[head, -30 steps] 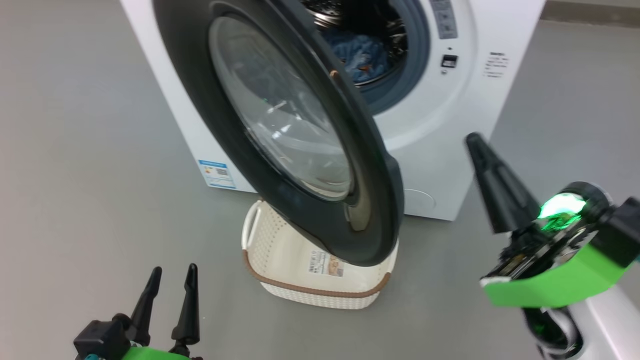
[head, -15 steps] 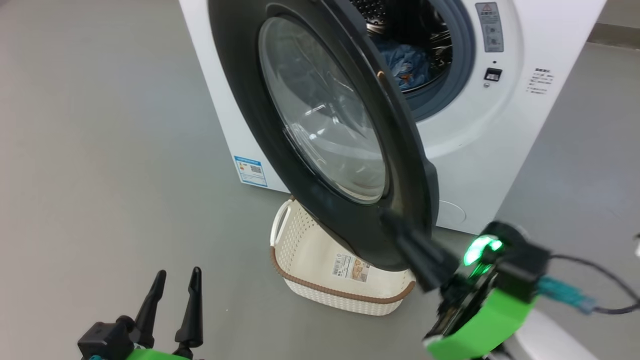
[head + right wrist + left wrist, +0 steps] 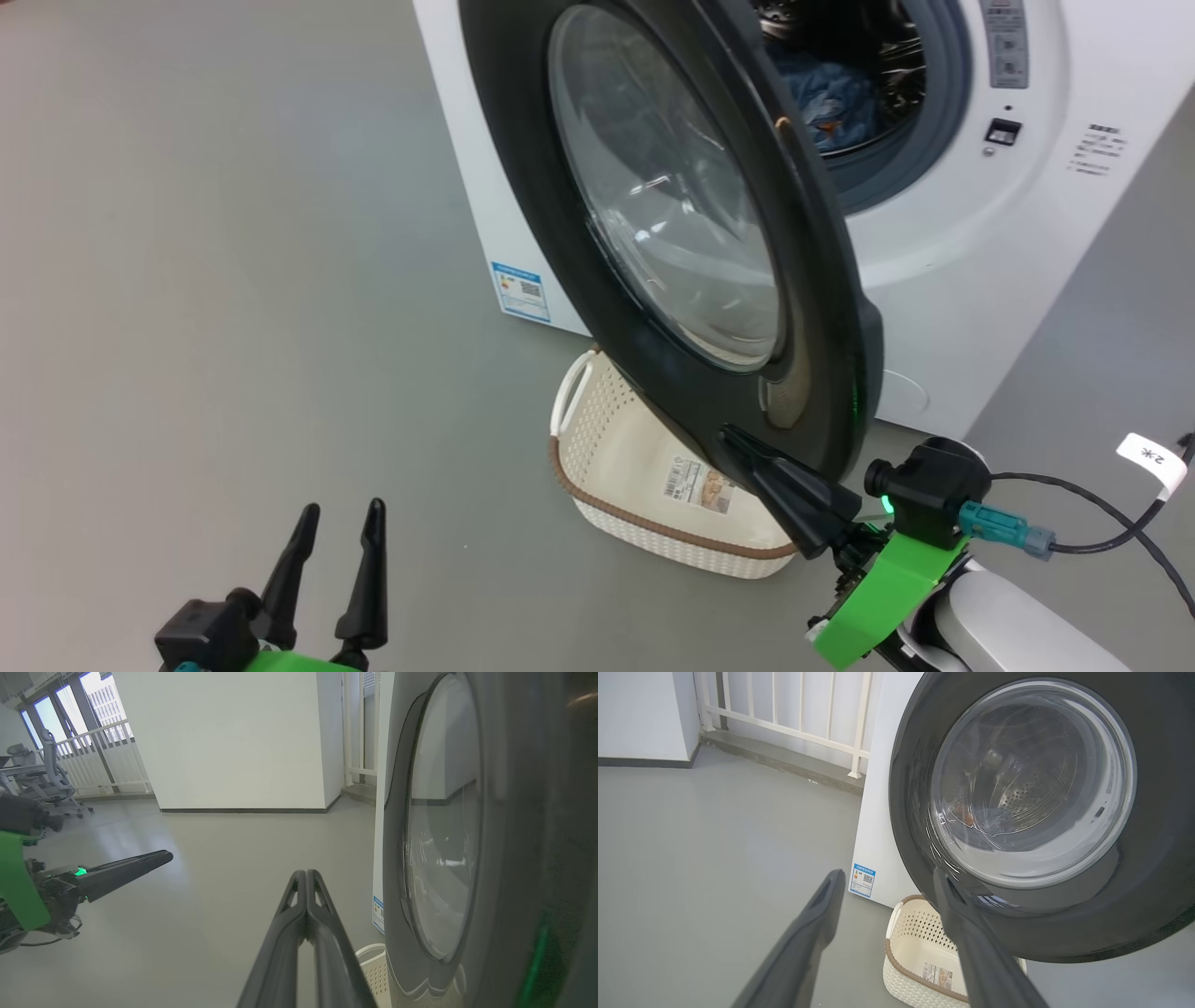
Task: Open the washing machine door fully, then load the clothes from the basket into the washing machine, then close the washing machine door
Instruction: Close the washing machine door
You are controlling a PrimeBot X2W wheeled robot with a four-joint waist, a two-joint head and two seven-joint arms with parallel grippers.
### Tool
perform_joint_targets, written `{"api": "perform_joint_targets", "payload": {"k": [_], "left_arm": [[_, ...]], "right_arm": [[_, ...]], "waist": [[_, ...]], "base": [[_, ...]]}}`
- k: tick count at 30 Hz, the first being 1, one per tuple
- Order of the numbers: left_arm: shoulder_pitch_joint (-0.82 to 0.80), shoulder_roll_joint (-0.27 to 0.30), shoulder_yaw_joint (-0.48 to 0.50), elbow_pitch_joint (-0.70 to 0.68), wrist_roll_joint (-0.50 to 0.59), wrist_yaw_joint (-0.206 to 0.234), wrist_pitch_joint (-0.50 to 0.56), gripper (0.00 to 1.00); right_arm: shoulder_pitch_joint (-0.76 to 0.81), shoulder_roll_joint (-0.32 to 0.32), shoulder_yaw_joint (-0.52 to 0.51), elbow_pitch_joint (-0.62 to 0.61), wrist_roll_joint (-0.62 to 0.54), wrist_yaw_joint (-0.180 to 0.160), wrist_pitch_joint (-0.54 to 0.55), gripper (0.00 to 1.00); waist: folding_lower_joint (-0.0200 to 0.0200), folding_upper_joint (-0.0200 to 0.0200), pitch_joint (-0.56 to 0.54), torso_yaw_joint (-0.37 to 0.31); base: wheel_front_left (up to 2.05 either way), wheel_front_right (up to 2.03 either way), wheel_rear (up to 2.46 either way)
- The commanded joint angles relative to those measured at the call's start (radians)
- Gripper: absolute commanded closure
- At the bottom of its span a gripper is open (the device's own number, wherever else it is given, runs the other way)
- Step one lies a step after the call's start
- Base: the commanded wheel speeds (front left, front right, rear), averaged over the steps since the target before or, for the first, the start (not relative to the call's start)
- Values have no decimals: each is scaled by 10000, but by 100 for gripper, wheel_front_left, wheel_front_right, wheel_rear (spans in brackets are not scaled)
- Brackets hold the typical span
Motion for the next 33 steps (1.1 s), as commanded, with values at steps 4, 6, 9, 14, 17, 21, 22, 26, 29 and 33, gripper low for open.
{"api": "perform_joint_targets", "payload": {"k": [4, 6, 9, 14, 17, 21, 22, 26, 29, 33], "left_arm": [[-300, 93, 318, -276, -3, -31, -120, 0], [-293, 89, 330, -290, -1, -31, -120, 0], [-294, 81, 347, -327, -1, -31, -120, 0], [-313, 71, 322, -332, 68, -31, -120, 0], [-343, 59, 288, -335, 102, -31, -120, 0], [-394, 40, 219, -342, 84, -31, -120, 0], [-403, 36, 188, -340, 85, -31, -120, 0], [-468, 20, 56, -389, 70, -31, -120, 0], [-539, 7, -74, -451, 43, -31, -120, 0], [-618, -7, -144, -544, 31, -31, -120, 0]], "right_arm": [[-268, -63, -21, 195, 48, 63, -49, 100], [-310, -123, -101, 346, 75, 63, -49, 100], [-386, -267, -280, 525, 114, 63, -49, 100], [-489, -442, -517, 737, 224, 63, -49, 100], [-498, -537, -771, 800, 298, 63, -49, 100], [-501, -729, -1122, 918, 328, 63, -49, 100], [-512, -757, -1264, 925, 361, 63, -49, 100], [-590, -956, -1727, 1031, 410, 63, -49, 100], [-738, -1101, -2107, 1064, 438, 63, -49, 100], [-1002, -1350, -2678, 1025, 497, 63, -49, 100]], "waist": [[0, 0, 171, 274], [0, 0, 218, 322], [0, 0, 297, 354], [0, 0, 388, 359], [0, 0, 466, 356], [0, 0, 615, 363], [0, 0, 659, 362], [0, 0, 943, 381], [0, 0, 1176, 392], [0, 0, 1512, 415]], "base": [[0, 0, 0], [0, 0, 0], [0, 0, 0], [0, 0, 0], [0, 0, 0], [0, 0, 0], [0, 0, 0], [0, 0, 0], [0, 0, 0], [0, 0, 0]]}}
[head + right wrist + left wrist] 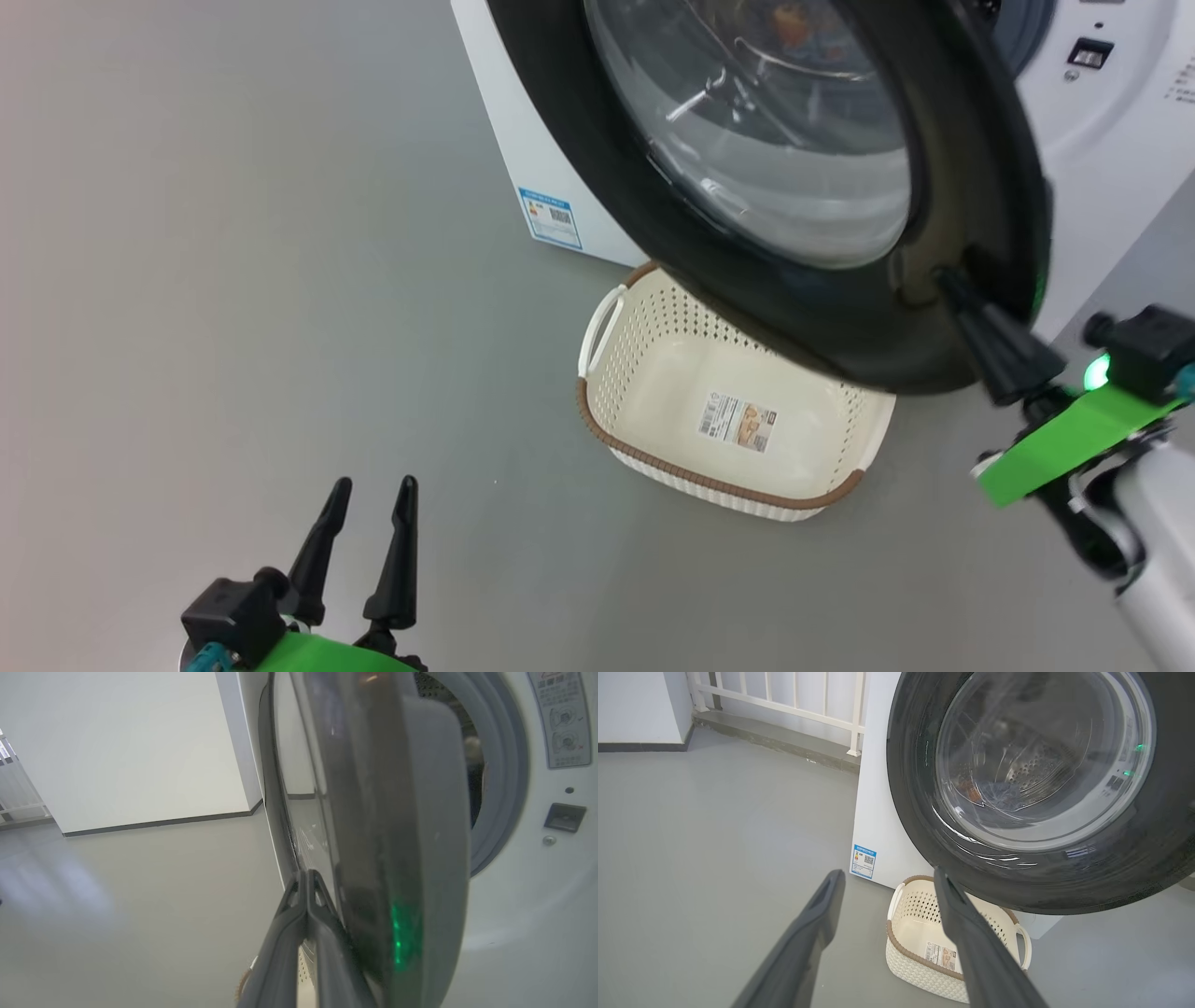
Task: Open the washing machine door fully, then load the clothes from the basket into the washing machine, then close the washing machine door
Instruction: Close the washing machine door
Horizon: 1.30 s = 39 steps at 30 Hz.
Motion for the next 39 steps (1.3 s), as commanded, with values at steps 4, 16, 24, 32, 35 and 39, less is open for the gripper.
{"api": "perform_joint_targets", "payload": {"k": [4, 16, 24, 32, 35, 39], "left_arm": [[-434, 136, 263, -343, 33, -31, -120, 0], [-890, 131, -89, -746, -353, 32, -120, 0], [-1201, 130, -283, -916, -411, 158, -120, 0], [-1261, 130, -335, -870, -459, 229, -120, 0], [-1253, 130, -330, -832, -477, 240, -120, 0], [-1230, 130, -281, -806, -478, 235, -120, 0]], "right_arm": [[-498, -624, -348, -235, 130, 58, -49, 100], [-2616, -2052, -144, -75, 674, 58, -49, 100], [-4323, -2566, 163, 406, 1306, 58, -49, 100], [-5410, -2752, 502, 1220, 1600, 58, -49, 100], [-5530, -2740, 639, 1386, 1657, 58, -49, 100], [-5538, -2670, 802, 1463, 1665, 58, -49, 100]], "waist": [[0, 0, 641, 2], [0, 0, 2210, -52], [0, 0, 2819, -3], [0, 0, 2802, 53], [0, 0, 2704, 56], [0, 0, 2608, 9]], "base": [[0, 0, 0], [0, 0, 0], [0, 0, 0], [0, 0, 0], [0, 0, 0], [0, 0, 0]]}}
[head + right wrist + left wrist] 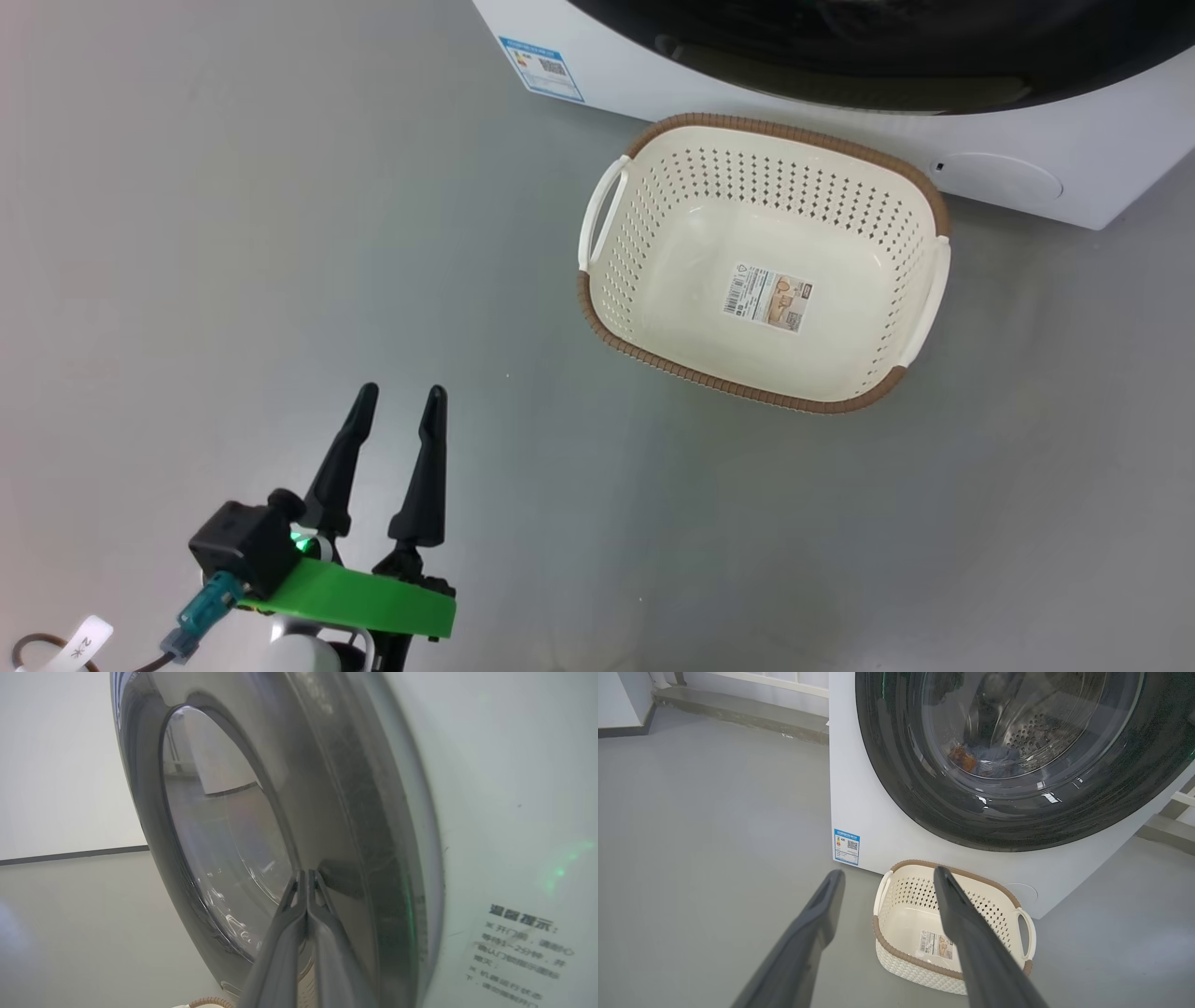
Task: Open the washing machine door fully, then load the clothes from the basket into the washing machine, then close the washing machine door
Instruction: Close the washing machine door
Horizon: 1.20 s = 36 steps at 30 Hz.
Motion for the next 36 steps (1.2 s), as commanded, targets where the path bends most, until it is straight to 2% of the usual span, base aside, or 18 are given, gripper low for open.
{"api": "perform_joint_targets", "payload": {"k": [1, 10, 11, 13, 14, 15, 30, 36], "left_arm": [[-37, 203, 358, -148, -101, 46, -92, 0], [-5, 203, 477, -64, 42, 2, -92, 0], [10, 203, 493, -45, 64, -7, -92, 0], [35, 203, 542, 4, 115, -25, -92, 0], [40, 203, 568, 27, 145, -36, -92, 0], [44, 202, 594, 51, 173, -48, -92, 0], [185, 205, 1022, 600, 786, -201, -92, 0], [301, 373, 1058, 683, 817, -213, -92, 0]], "right_arm": [[-56, -137, -51, -152, 161, -71, -48, 100], [404, 98, 61, -303, 32, -71, -48, 100], [516, 137, 38, -372, -1, -71, -48, 97], [781, 235, -17, -520, -71, -71, -48, 67], [921, 298, -48, -592, -109, -71, -48, 40], [1064, 373, -76, -660, -147, -71, -48, 2], [3457, 1618, -794, -1586, -695, -71, -48, 0], [4575, 2093, -1252, -1897, -896, -71, -48, 0]], "waist": [[0, 0, -46, -35], [0, 0, -466, -213], [0, 0, -537, -247], [0, 0, -706, -338], [0, 0, -799, -397], [0, 0, -898, -463], [0, 0, -2433, -1892], [0, 0, -2927, -2507]], "base": [[0, 0, 0], [0, 0, 0], [0, 0, 0], [0, 0, 0], [0, 0, 0], [0, 0, 0], [0, 0, 0], [0, 0, 0]]}}
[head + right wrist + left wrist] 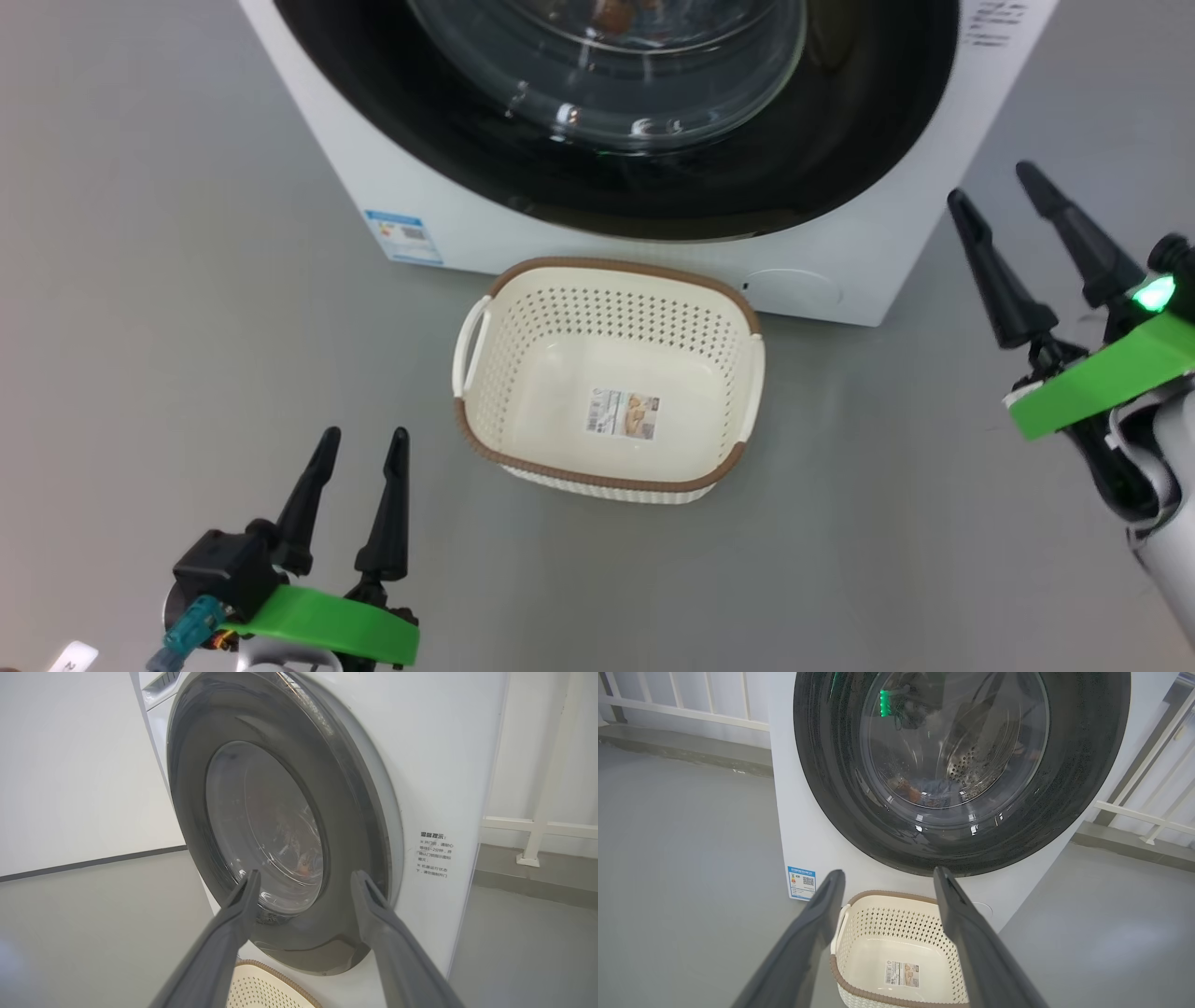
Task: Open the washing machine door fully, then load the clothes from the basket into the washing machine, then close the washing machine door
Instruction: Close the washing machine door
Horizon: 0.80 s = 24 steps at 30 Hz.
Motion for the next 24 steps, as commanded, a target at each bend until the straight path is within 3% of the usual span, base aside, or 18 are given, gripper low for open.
{"api": "perform_joint_targets", "payload": {"k": [1, 24], "left_arm": [[-2, 308, 354, -201, -2, -27, -92, 0], [484, 566, 952, -324, -205, -30, -92, 0]], "right_arm": [[424, 34, -22, -311, -88, -29, -48, 0], [2994, 1329, -1134, -1204, -554, -29, -48, 0]], "waist": [[0, 0, -559, -603], [0, 0, -1483, -2563]], "base": [[0, 0, 0], [0, 0, 0]]}}
